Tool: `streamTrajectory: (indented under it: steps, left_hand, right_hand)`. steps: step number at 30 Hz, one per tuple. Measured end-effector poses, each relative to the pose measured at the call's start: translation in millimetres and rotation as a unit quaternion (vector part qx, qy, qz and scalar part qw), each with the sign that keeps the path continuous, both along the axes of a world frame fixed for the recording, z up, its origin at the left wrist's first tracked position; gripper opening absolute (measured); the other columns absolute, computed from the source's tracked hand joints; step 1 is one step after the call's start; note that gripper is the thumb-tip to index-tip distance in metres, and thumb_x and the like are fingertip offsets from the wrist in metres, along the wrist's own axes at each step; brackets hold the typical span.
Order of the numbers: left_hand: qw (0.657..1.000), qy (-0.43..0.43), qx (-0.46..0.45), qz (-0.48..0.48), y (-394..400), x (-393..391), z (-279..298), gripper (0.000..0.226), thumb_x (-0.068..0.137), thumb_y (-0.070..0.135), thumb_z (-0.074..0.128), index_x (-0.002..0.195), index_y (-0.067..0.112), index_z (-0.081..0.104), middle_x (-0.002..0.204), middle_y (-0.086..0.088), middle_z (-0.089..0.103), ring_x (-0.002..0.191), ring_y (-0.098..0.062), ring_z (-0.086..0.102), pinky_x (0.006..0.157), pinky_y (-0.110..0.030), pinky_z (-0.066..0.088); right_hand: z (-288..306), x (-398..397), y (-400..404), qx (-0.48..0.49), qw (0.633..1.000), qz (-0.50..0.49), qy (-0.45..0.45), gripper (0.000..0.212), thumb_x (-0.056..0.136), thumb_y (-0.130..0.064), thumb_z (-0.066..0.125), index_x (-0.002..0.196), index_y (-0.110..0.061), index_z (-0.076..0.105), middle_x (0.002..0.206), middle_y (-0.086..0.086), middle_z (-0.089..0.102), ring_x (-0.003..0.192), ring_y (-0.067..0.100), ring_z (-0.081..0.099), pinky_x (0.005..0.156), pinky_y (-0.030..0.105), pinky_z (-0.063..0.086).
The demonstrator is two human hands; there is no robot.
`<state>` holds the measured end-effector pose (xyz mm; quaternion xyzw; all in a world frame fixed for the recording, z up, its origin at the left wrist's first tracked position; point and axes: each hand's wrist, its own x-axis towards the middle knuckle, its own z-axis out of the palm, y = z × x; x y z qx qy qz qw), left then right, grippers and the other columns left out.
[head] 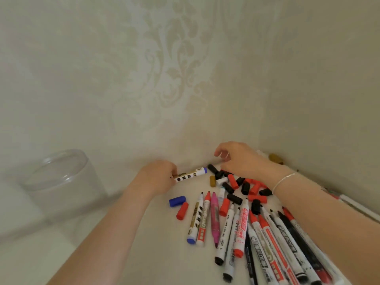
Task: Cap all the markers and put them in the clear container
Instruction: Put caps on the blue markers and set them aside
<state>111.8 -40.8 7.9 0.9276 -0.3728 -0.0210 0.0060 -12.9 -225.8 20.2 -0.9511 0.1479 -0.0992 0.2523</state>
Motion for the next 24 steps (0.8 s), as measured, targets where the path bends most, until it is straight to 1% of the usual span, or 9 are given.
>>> streamTrajectory:
  steps: [4,7,10,13,15,17,18,20,24]
  left_hand:
    - [0.999,-0.035,0.027,0.007,2,3,-17,0.023,0.088,0.017,0.052,0.104,0.018,0.069,0.102,-0.005,0.065,0.094,-0.024,0.061,0.068,-0.028,0.042]
    - [0.998,-0.061,0.025,0.003,0,2,-22,0.025,0.088,0.016,0.053,0.107,0.018,0.069,0.105,-0.005,0.064,0.099,-0.025,0.061,0.071,-0.029,0.044]
    - [0.998,-0.058,0.025,0.004,-4,0,-25,0.025,0.089,0.018,0.056,0.109,0.023,0.069,0.107,-0.002,0.066,0.101,-0.024,0.062,0.079,-0.031,0.048]
    - [0.997,-0.072,0.018,-0.008,-9,-4,-22,0.020,0.090,0.028,0.060,0.108,0.020,0.067,0.108,0.000,0.062,0.101,-0.022,0.059,0.077,-0.032,0.047]
    - [0.998,-0.052,-0.005,-0.020,-12,-9,-15,0.023,0.090,0.038,0.061,0.102,0.020,0.067,0.103,0.001,0.058,0.098,-0.020,0.058,0.072,-0.030,0.043]
    - [1.000,0.009,0.009,-0.022,-14,-13,-6,0.024,0.087,0.042,0.064,0.097,0.021,0.068,0.097,0.002,0.062,0.092,-0.018,0.061,0.068,-0.028,0.043]
    - [0.998,0.040,0.034,-0.022,-15,-13,-2,0.025,0.085,0.040,0.067,0.099,0.020,0.069,0.098,0.002,0.066,0.092,-0.018,0.062,0.070,-0.029,0.047]
    - [0.992,0.078,0.095,-0.024,-15,-14,1,0.028,0.082,0.031,0.071,0.106,0.016,0.071,0.104,-0.001,0.069,0.096,-0.020,0.064,0.080,-0.032,0.053]
    - [0.987,0.075,0.138,-0.018,-17,-12,-7,0.027,0.081,0.017,0.069,0.107,0.014,0.071,0.107,-0.004,0.070,0.097,-0.020,0.065,0.083,-0.032,0.055]
  right_hand:
    - [-19,4,11,-0.021,0.999,0.012,0.045,0.031,0.086,-0.005,0.057,0.115,-0.015,0.062,0.113,0.004,0.059,0.097,0.017,0.055,0.082,0.025,0.047]
    - [-27,3,13,-0.012,0.998,0.012,0.054,0.031,0.086,-0.004,0.057,0.115,-0.014,0.063,0.113,0.005,0.059,0.097,0.017,0.056,0.082,0.025,0.048]
    - [-32,2,14,-0.007,0.999,0.007,0.049,0.026,0.087,-0.008,0.059,0.112,-0.015,0.064,0.112,0.003,0.060,0.096,0.017,0.059,0.086,0.031,0.052]
    - [-34,1,15,-0.013,0.999,0.010,0.045,0.024,0.088,-0.011,0.059,0.111,-0.015,0.065,0.111,0.003,0.061,0.095,0.018,0.059,0.087,0.036,0.052]
    - [-34,1,14,-0.012,0.999,0.011,0.045,0.024,0.088,-0.010,0.058,0.110,-0.015,0.065,0.110,0.004,0.061,0.095,0.018,0.060,0.087,0.037,0.053]
    - [-33,1,14,-0.009,0.999,0.008,0.043,0.024,0.088,-0.010,0.058,0.111,-0.016,0.065,0.110,0.003,0.060,0.095,0.018,0.060,0.087,0.036,0.053]
    - [-32,0,13,-0.006,0.999,0.006,0.042,0.024,0.088,-0.011,0.058,0.111,-0.016,0.065,0.110,0.003,0.060,0.095,0.018,0.059,0.087,0.036,0.053]
    - [-30,-2,13,0.001,0.999,0.000,0.036,0.024,0.088,-0.011,0.058,0.111,-0.015,0.064,0.110,0.002,0.060,0.096,0.017,0.059,0.087,0.034,0.052]
    - [-26,-13,14,0.003,1.000,-0.001,0.019,0.024,0.088,-0.011,0.056,0.109,-0.015,0.065,0.109,0.003,0.060,0.094,0.018,0.059,0.084,0.034,0.052]
